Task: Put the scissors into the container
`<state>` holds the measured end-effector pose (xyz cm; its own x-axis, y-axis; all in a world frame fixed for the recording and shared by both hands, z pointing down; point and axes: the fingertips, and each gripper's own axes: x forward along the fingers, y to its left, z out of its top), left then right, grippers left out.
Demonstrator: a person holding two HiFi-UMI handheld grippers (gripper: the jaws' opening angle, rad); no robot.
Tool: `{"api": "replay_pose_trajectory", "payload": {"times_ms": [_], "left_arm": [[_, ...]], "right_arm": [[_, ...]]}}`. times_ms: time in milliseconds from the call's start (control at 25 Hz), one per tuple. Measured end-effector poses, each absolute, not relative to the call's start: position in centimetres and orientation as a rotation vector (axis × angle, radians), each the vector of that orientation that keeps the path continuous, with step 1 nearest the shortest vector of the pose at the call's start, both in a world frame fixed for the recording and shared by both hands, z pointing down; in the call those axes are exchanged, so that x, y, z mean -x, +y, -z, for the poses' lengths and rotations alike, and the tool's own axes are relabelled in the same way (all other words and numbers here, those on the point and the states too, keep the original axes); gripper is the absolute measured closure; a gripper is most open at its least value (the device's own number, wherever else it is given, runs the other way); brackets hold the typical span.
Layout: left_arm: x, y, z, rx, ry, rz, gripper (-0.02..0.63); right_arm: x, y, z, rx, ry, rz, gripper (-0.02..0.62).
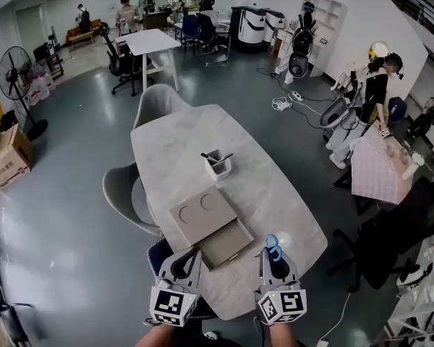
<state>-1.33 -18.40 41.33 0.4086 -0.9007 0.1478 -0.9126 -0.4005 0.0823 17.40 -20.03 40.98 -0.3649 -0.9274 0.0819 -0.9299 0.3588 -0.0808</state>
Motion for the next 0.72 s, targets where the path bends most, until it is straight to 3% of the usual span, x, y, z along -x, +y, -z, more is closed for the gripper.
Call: {"api": "replay_pose_trajectory", "payload": {"times_ms": [720], "left_arm": [[1.9, -22.4, -50.8, -2.353, -1.516, -0.233, 0.581]], "right_arm": [[-14.5, -25.7, -50.2, -1.564, -2.489, -0.291, 0.554]]}}
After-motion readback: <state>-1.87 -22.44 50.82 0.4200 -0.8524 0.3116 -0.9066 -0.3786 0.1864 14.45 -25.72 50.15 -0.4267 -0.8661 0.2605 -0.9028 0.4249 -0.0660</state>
